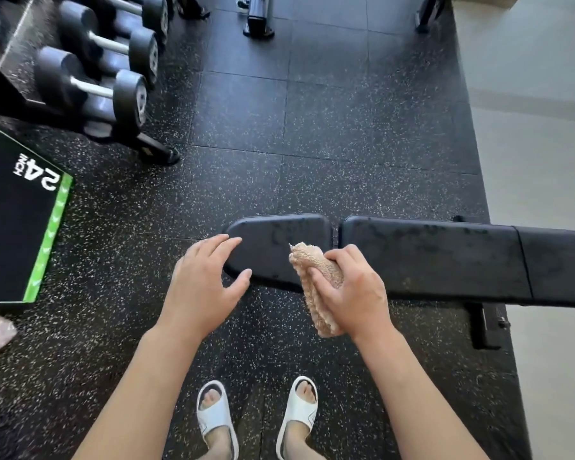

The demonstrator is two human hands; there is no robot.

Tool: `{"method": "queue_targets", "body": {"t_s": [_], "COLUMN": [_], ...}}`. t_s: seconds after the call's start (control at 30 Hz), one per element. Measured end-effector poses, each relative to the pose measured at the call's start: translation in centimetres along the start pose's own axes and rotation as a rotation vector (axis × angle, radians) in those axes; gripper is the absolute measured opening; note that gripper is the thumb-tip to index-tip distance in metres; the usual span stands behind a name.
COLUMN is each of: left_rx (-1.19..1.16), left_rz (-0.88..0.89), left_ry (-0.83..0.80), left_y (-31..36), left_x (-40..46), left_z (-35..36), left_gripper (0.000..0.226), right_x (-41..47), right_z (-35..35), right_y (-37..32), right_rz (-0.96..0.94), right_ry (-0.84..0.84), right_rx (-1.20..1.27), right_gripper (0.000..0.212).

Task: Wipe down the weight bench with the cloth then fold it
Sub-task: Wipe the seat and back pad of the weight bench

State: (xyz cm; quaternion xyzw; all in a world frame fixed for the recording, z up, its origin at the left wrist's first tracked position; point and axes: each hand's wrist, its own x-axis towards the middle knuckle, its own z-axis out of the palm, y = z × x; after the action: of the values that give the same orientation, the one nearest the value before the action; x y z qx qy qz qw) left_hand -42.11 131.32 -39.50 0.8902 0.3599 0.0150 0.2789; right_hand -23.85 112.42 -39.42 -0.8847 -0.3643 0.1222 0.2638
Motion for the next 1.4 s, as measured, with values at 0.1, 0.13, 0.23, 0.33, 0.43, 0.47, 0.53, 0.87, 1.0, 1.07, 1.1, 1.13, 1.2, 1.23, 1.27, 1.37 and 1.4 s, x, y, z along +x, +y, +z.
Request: {"method": "queue_targets", "body": {"t_s": [0.1,0.13,0.23,0.33,0.43,0.47,0.53,0.87,1.0,1.07,1.1,1.13,1.2,1.23,1.27,1.37,1.4], "left_rx": [-0.03,-0.042,-0.081,-0.11,-0.137,-0.145,-0.157,-0.196,-0.175,-0.158,-0.158,-0.164,-0.181,-0.187,-0.188,-0.188,-0.189], "left_rz": [-0.001,0.001,0.006,0.005,0.008,0.011,0.022,0.058,0.095,0.107,0.111,0.113,0.111,0.112,0.115,0.106,0.105], "left_ry": [0.013,0.022,0.051,0.073,0.1,0.11,0.134,0.246,0.221,0.198,0.188,0.182,0.19,0.196,0.203,0.2,0.2], "left_y": [-2.2,-3.0,-5.4,-8.2,-11.2,-12.2,-14.2,-21.6,-22.8,-23.5,-23.9,-24.3,-24.9,-25.1,-25.3,-26.0,-26.3], "left_x": [1.1,1.4,2.1,3.0,3.9,4.1,4.8,7.9,8.1,7.9,7.9,7.8,7.8,7.8,7.8,7.8,7.9], "left_z": [3.3,4.5,7.9,11.4,15.1,16.2,18.3,24.3,24.9,24.7,24.4,24.0,23.1,22.7,22.5,22.1,22.1], "left_gripper": [0.061,0.06,0.059,0.06,0.06,0.06,0.062,0.076,0.078,0.075,0.072,0.068,0.06,0.057,0.054,0.05,0.049], "right_x": [0.3,0.5,0.9,1.6,2.7,3.0,3.7,7.1,9.5,10.7,11.3,12.0,13.8,14.7,15.6,16.3,15.8], "right_z": [3.2,4.3,7.6,11.2,14.7,15.8,18.0,26.6,28.7,29.8,30.4,31.0,31.8,32.1,32.5,34.3,35.2], "right_y": [1.5,1.9,3.1,4.2,5.2,5.4,5.5,4.8,4.2,3.8,3.5,3.2,2.6,2.3,2.2,2.2,2.4], "right_rz": [0.003,0.001,-0.012,-0.026,-0.055,-0.071,-0.106,-0.302,-0.3,-0.284,-0.276,-0.276,-0.284,-0.279,-0.273,-0.289,-0.308], "right_ry": [0.018,0.029,0.054,0.092,0.127,0.132,0.153,0.263,0.258,0.232,0.212,0.19,0.147,0.125,0.106,0.031,0.015], "right_rx": [0.0,0.003,0.028,0.041,0.05,0.05,0.047,-0.023,-0.082,-0.094,-0.096,-0.097,-0.126,-0.152,-0.174,-0.231,-0.254], "right_gripper": [0.028,0.028,0.03,0.031,0.033,0.034,0.034,0.031,0.031,0.03,0.029,0.027,0.026,0.027,0.027,0.027,0.029]}}
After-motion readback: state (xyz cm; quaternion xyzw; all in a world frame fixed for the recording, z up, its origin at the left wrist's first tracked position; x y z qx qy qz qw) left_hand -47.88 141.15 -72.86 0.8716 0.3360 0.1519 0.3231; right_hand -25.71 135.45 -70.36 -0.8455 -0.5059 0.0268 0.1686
